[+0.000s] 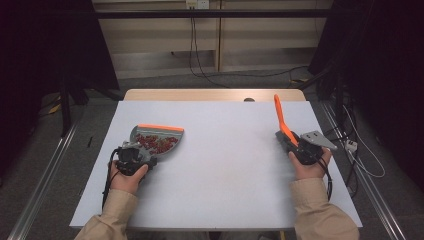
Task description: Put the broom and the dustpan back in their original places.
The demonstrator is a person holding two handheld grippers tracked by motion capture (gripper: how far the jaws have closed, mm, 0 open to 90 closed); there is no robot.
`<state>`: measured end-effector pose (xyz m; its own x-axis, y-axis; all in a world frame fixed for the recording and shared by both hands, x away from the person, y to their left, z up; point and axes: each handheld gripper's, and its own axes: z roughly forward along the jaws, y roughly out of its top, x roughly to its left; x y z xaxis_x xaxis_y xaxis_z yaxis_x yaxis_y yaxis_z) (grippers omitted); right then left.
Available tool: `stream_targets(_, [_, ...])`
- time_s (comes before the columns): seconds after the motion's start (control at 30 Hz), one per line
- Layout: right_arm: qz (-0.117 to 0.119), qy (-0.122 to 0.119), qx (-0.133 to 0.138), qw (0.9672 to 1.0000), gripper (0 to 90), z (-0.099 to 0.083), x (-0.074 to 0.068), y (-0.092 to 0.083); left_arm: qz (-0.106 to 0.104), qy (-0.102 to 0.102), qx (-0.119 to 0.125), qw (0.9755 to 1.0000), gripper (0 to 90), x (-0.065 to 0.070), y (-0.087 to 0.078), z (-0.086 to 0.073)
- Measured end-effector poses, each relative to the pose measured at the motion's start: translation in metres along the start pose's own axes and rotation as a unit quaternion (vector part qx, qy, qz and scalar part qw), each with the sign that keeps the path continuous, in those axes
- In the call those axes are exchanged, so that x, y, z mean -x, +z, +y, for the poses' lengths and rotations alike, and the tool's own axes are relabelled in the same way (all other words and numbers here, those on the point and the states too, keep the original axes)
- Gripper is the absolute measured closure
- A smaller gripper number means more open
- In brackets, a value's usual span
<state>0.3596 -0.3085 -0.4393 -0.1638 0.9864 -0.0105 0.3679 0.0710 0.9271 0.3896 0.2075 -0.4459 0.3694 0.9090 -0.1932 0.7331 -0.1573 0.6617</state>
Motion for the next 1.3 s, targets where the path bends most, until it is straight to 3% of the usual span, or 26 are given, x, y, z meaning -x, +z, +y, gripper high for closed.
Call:
stream_targets(0.1, [-0.010, -0.022, -0.012, 0.9997, 71.2, -0.004, -0.003, 0.001, -0.011, 0.004, 0.001, 0.9999, 51.1, 0.005, 0.000, -0.001])
stream_targets(0.27, [0.006, -0.029, -0.018, 0.9994, 70.9, -0.010, -0.012, 0.002, -0.026, 0.004, 0.005, 0.9996, 48.7, 0.004, -0.001, -0.002])
stream_targets(0.6, [0.027, -0.022, -0.013, 0.9993, 68.8, -0.012, -0.021, 0.002, -0.044, 0.011, 0.006, 0.9990, 42.1, 0.007, -0.004, -0.005])
stream_targets(0.67, [0.038, -0.013, -0.015, 0.9991, 66.5, -0.013, -0.024, 0.003, -0.044, 0.011, 0.009, 0.9989, 40.4, 0.007, -0.005, -0.005])
stream_targets(0.73, [0.064, 0.002, -0.010, 0.9979, 60.6, -0.012, -0.028, 0.002, -0.048, 0.010, 0.010, 0.9987, 38.3, 0.007, -0.006, -0.006])
stream_targets(0.83, [0.092, 0.001, 0.003, 0.9958, 51.7, -0.009, -0.037, 0.001, -0.053, 0.014, 0.016, 0.9983, 33.1, 0.007, -0.008, -0.006])
stream_targets(0.93, [0.115, 0.018, -0.001, 0.9932, 47.0, -0.009, -0.041, 0.002, -0.061, 0.011, 0.033, 0.9976, 26.8, 0.008, -0.011, -0.007])
stream_targets(1.1, [0.124, 0.033, -0.001, 0.9918, 38.3, -0.009, -0.039, 0.001, -0.064, 0.018, 0.054, 0.9963, 17.1, 0.007, -0.014, -0.008])
stream_targets(1.3, [0.145, 0.052, -0.009, 0.9880, 30.1, -0.008, -0.037, -0.005, -0.063, 0.030, 0.075, 0.9947, 13.7, 0.007, -0.020, -0.008])
